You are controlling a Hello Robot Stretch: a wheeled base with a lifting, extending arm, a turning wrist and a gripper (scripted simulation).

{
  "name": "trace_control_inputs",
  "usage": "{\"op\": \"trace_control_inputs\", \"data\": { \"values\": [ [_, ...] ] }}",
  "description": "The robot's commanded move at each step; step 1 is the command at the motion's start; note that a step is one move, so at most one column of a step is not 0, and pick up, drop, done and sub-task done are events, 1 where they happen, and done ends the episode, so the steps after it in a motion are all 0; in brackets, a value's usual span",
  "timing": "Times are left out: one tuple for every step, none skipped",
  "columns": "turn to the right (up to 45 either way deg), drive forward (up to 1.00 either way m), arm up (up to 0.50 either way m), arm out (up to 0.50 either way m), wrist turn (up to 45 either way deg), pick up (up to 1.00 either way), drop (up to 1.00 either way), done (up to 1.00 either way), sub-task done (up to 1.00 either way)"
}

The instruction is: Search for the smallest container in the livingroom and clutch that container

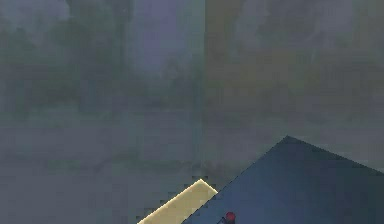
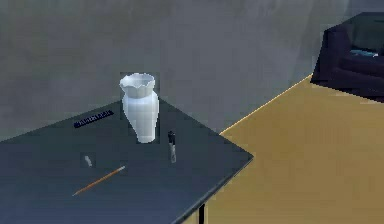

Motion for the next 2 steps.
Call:
{"op": "trace_control_inputs", "data": {
  "values": [
    [-9.0,0.0,0.0,0.0,0.0,0.0,0.0,0.0,0.0],
    [0.0,0.0,0.5,0.0,0.0,0.0,0.0,0.0,0.0]
  ]
}}
